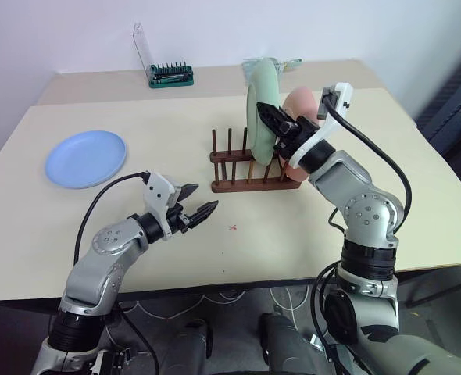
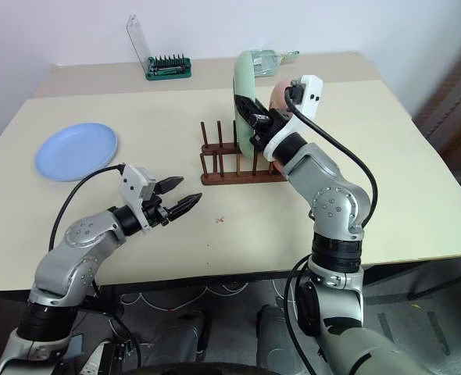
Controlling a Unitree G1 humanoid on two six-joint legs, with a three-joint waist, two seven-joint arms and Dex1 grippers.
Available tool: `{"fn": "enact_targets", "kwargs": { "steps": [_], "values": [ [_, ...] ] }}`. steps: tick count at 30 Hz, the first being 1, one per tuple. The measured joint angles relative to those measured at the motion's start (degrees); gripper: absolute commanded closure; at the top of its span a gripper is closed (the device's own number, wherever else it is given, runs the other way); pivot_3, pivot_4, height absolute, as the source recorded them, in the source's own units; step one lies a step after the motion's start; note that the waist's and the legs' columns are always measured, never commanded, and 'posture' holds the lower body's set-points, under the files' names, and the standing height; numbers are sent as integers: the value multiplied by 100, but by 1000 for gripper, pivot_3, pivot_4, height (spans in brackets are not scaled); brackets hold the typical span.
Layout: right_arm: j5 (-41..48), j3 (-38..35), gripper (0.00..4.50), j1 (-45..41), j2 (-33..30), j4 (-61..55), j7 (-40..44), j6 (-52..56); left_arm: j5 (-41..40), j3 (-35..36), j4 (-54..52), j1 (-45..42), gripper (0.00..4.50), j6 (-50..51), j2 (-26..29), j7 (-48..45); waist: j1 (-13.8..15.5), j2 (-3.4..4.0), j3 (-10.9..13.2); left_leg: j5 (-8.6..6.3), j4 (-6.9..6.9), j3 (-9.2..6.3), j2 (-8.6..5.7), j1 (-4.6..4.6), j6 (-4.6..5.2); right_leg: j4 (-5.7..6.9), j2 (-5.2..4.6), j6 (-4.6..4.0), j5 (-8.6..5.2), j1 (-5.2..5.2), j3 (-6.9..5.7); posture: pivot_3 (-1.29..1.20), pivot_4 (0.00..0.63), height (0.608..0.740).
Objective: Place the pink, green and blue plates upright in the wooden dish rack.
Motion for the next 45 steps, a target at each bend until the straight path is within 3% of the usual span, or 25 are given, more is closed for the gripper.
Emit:
{"fn": "enact_targets", "kwargs": {
  "steps": [6, 16, 21, 25, 30, 34, 41, 45],
  "values": [
    [30, 31, 442, -12, -22, 63, -92, 16, 1, 7, -105, 2, 1096, 11, -1, 23, 4, 0, 0, 0, 0, 0, 0, 0, 0, 0, 0, 0, 0, 0, 0, 0, 150, 740],
    [-597, 531, 442, -174, -546, 61, 144, -290, 3, 10, -107, 2, 1096, 38, -10, 44, 3, 1, 1, 0, 0, 1, -1, 0, 0, -2, 0, 1, 0, 0, 0, 0, 150, 740],
    [-1572, 1151, 442, -460, -1409, 61, 682, -875, 23, 51, -57, 1, 1096, -1, -45, 70, 8, 4, 2, 0, 1, 3, -1, -1, 1, -5, 0, 1, -1, 1, -1, 0, 150, 740],
    [-2020, 1451, 364, -628, -1625, 46, 1126, -1341, 6, 148, 61, 1, 20, -2, -104, 147, -8, 3, 2, -1, 0, 2, 1, 0, 2, -5, 0, 2, -1, 1, -1, 0, 150, 740],
    [-2603, 1892, 364, -645, -1720, 56, 1565, -1883, -68, 463, 127, -27, 20, -54, -322, 329, 16, 3, 2, -1, 2, 3, -1, -2, 2, -8, -2, 2, 0, 2, -1, 0, 150, 740],
    [-3011, 2312, 364, -890, -1763, 50, 2039, -2466, 314, 1156, 922, -733, 20, -226, -581, 1569, 27, -3, 0, -1, 4, -1, 0, 0, 1, -8, 1, 2, 0, 4, -5, 0, 150, 740],
    [-3463, 2610, 364, -860, -1628, 222, 2320, -2925, 431, 3223, 2417, -2201, 20, 421, -697, 4402, 12, -9, -2, 0, 6, -3, -2, -2, 0, -12, -2, 5, 1, 4, -5, 0, 150, 740],
    [-3573, 2622, 364, -839, -1557, 300, 2375, -3011, 246, 3830, 2767, -2313, 20, 826, -711, 4990, 23, -12, -1, 1, 7, -4, -3, -3, -2, -10, -2, 5, 1, 4, -6, 0, 150, 740]
  ]
}}
